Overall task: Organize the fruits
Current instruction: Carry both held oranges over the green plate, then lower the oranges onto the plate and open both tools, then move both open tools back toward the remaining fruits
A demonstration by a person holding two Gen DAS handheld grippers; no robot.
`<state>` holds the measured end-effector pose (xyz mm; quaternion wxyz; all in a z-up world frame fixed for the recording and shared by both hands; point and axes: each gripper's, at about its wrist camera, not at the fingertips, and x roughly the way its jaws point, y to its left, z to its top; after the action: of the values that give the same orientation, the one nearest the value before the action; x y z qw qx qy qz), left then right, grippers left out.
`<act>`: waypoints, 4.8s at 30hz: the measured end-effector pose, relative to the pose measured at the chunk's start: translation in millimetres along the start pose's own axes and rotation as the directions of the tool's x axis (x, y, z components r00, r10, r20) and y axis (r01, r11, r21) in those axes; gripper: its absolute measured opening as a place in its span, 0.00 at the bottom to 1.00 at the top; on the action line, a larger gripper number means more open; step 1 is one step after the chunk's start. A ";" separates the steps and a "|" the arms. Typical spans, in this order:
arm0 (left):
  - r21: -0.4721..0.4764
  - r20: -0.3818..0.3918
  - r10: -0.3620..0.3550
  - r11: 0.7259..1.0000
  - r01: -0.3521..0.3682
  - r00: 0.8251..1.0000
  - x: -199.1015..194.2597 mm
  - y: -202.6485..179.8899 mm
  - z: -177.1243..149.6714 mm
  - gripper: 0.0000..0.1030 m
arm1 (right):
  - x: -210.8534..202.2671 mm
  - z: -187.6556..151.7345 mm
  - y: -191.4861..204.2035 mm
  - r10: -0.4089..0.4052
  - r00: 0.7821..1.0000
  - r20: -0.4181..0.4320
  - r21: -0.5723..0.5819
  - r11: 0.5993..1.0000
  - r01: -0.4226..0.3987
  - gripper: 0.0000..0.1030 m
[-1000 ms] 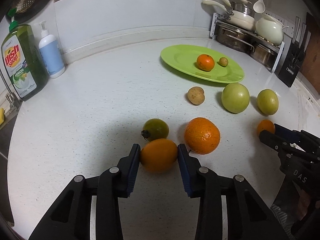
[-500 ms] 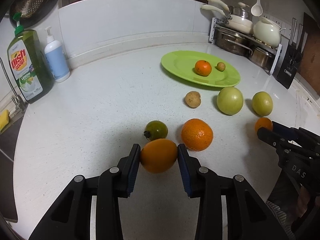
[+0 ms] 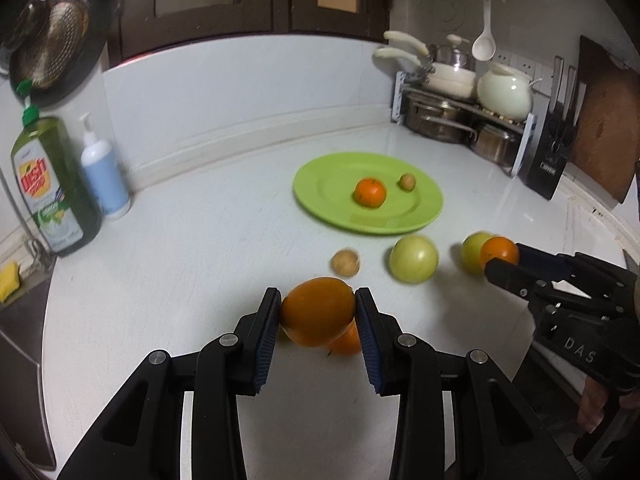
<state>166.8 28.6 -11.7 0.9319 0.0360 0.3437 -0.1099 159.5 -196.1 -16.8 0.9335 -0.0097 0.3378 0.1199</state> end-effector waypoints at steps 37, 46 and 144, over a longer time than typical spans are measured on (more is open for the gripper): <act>0.040 -0.215 -0.081 0.995 0.092 0.973 169.6 -22.5 153.7 0.36 | 134.7 145.4 -50.1 0.033 0.986 -0.161 -0.046 0.998 -0.041 0.36; 0.069 -0.276 -0.065 0.994 0.087 0.959 206.3 -24.2 152.0 0.36 | 167.9 150.8 -59.1 0.015 0.976 -0.217 -0.060 0.998 -0.029 0.36; 0.307 -0.070 -0.077 0.947 0.095 0.995 36.6 43.1 -39.6 0.73 | 58.4 -15.2 92.0 0.108 0.982 -0.152 -0.172 0.976 -0.134 0.66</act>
<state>178.7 69.6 -66.0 0.8989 0.1698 0.3500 -0.2017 172.2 -95.5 -59.7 0.8933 -0.0825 0.3907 0.2061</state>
